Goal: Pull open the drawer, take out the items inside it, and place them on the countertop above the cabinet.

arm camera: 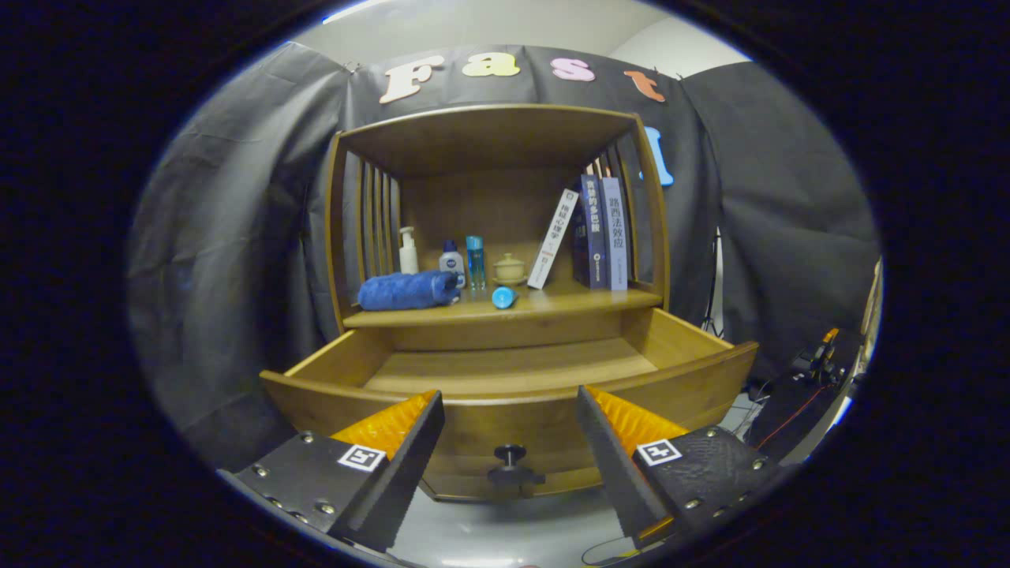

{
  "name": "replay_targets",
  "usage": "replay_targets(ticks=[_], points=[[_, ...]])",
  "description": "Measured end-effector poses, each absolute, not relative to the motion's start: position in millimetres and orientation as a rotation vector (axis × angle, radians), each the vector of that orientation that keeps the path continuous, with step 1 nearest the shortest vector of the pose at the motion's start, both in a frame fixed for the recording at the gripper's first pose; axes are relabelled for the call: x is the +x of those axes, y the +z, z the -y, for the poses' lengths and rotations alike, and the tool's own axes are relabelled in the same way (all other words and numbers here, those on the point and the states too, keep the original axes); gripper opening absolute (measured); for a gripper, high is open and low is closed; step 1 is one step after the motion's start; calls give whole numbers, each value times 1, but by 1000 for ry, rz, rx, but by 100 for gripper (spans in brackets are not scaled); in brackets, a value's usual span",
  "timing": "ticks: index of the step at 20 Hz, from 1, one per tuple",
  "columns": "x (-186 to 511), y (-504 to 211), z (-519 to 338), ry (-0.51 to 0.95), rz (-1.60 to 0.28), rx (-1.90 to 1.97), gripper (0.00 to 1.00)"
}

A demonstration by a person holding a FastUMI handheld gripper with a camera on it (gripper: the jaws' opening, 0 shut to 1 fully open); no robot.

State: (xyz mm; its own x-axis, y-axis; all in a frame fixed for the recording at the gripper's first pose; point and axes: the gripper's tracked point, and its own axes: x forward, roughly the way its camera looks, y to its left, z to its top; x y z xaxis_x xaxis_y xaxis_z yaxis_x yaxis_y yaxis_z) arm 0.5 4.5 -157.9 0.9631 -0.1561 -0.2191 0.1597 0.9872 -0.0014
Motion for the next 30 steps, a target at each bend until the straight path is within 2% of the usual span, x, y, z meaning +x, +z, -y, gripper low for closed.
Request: replay_targets(ticks=[8,15,30], points=[[17,-208,-3,-152,-284,22,100],[28,-207,3,-129,-235,21,99],[115,-209,13,-111,-271,33,99]])
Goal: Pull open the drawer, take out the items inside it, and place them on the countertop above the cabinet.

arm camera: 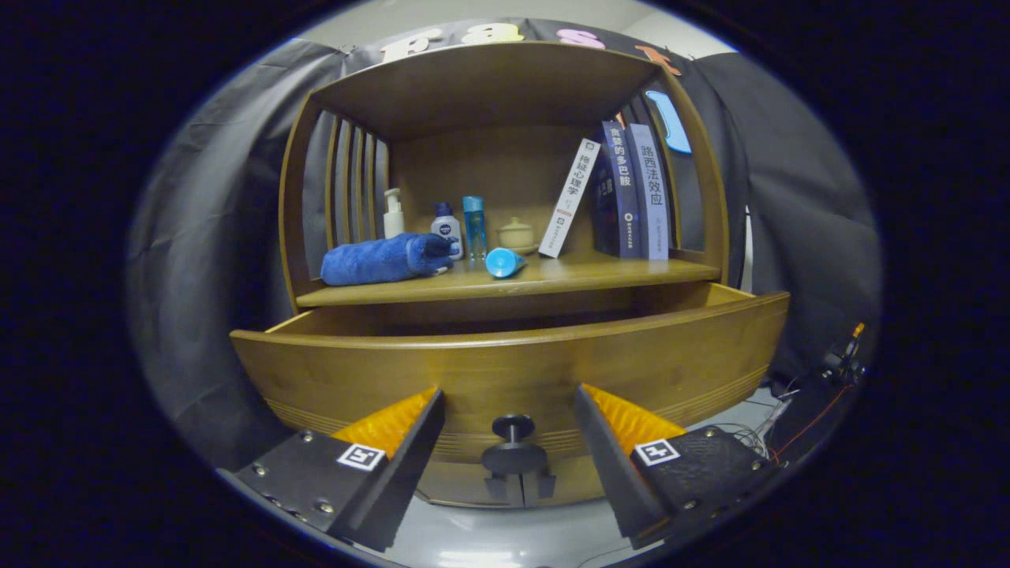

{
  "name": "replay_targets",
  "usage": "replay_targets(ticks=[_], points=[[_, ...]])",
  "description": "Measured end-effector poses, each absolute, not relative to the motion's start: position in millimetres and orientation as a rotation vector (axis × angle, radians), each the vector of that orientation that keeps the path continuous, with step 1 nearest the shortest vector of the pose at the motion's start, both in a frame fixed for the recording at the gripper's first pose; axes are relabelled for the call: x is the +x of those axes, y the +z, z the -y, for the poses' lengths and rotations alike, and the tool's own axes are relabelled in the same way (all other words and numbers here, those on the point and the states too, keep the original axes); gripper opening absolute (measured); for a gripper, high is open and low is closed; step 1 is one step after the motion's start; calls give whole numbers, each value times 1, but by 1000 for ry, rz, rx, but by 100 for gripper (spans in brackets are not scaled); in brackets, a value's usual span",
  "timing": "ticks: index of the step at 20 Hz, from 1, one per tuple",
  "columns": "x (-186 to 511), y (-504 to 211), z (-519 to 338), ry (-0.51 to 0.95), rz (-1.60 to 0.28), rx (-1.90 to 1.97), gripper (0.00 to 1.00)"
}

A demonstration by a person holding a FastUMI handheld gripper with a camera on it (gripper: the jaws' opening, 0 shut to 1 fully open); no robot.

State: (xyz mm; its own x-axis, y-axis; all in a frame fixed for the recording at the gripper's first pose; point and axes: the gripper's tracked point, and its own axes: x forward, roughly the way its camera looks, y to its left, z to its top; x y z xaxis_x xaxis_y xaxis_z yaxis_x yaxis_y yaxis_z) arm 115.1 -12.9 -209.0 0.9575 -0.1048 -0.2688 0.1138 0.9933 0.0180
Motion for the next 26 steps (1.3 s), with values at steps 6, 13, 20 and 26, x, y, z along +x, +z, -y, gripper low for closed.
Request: replay_targets(ticks=[6,13,20,26], points=[[142,-214,14,-112,-284,50,99],[165,-214,13,-114,-296,45,99],[189,-216,14,-120,-308,65,99],[201,-218,14,-124,-309,82,100]])
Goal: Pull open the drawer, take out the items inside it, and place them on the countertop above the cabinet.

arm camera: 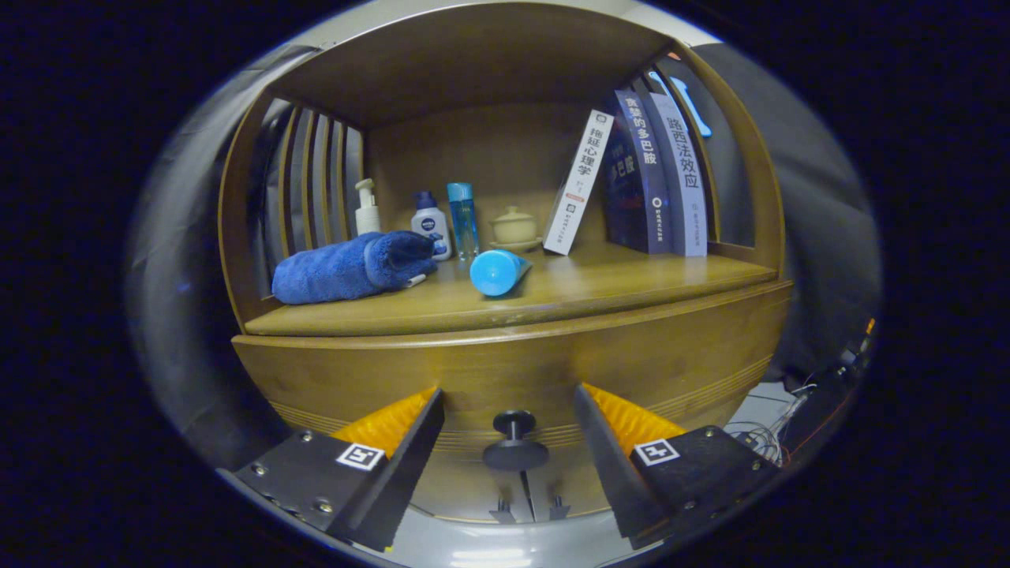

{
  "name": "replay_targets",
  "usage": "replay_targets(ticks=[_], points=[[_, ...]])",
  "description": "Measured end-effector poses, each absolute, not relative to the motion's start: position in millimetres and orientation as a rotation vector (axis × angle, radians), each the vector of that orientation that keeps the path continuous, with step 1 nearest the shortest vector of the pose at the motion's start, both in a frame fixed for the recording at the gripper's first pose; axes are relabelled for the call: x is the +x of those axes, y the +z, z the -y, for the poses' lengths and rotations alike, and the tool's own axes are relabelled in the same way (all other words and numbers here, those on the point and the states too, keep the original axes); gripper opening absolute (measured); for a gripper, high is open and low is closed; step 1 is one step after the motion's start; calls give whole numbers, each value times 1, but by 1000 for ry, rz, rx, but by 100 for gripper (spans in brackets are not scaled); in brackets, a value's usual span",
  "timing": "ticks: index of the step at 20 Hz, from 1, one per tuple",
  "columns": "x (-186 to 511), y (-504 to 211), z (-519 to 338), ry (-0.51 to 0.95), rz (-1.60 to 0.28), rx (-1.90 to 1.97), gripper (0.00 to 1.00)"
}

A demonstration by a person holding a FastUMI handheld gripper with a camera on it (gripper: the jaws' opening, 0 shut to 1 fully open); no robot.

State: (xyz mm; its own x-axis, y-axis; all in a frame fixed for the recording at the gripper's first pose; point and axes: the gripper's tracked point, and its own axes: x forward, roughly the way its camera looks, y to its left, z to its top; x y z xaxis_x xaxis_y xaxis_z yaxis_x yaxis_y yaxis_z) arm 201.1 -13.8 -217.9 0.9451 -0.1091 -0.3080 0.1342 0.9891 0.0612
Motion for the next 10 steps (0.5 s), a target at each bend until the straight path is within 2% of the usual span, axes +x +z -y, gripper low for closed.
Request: replay_targets(ticks=[3,10], points=[[196,-233,15,-144,-380,71,99],[144,-194,7,-143,-312,105,99]])
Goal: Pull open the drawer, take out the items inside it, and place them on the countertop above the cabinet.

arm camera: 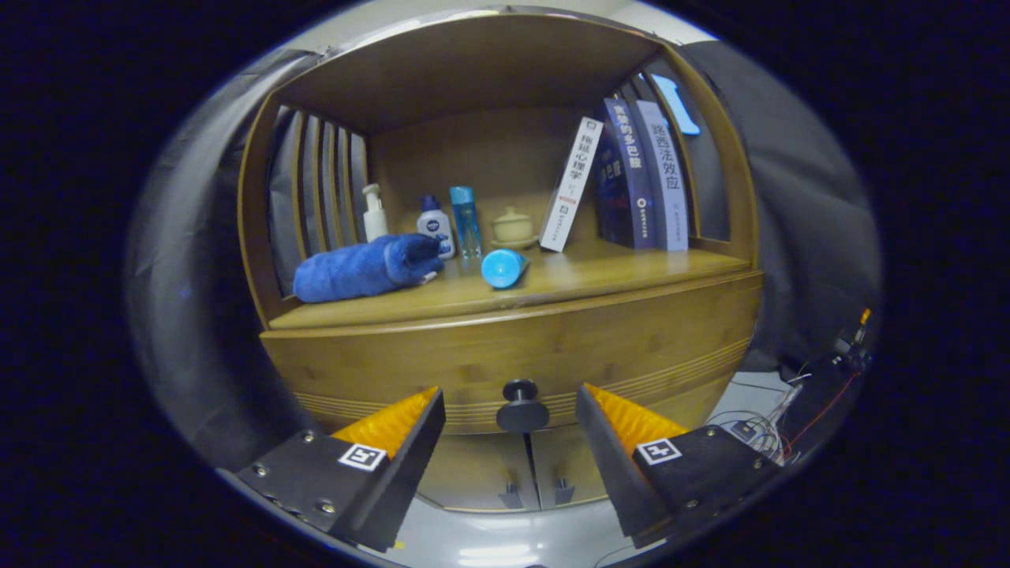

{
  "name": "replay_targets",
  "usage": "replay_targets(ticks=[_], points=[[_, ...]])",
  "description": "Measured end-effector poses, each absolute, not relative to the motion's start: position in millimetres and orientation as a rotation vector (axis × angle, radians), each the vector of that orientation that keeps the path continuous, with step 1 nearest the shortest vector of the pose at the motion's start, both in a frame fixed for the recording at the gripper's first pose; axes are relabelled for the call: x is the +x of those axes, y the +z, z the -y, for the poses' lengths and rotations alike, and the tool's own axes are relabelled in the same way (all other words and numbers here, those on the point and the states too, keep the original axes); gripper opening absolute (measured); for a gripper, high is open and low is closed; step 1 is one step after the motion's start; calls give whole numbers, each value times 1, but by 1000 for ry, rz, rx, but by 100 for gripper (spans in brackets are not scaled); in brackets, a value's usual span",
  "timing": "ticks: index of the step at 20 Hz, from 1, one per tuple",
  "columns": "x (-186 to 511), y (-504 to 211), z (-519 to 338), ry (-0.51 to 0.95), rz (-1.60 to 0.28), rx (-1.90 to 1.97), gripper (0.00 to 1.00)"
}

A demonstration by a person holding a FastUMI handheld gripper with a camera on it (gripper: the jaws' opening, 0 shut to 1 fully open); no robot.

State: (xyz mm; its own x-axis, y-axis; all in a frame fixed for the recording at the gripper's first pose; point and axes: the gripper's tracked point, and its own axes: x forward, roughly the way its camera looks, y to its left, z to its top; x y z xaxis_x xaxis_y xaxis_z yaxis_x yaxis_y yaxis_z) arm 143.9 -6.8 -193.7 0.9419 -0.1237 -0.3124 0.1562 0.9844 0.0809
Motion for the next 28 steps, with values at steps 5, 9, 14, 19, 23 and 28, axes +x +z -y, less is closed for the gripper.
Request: replay_targets(ticks=[5,9,14,19,23,28], points=[[104,-145,10,-137,-242,130,99],[70,-94,12,-150,-173,153,99],[33,-27,17,-176,-86,89,99],[-1,28,8,-165,2,16,99],[-20,39,-3,-136,22,-13,99],[-31,37,-6,-116,18,-43,99]])
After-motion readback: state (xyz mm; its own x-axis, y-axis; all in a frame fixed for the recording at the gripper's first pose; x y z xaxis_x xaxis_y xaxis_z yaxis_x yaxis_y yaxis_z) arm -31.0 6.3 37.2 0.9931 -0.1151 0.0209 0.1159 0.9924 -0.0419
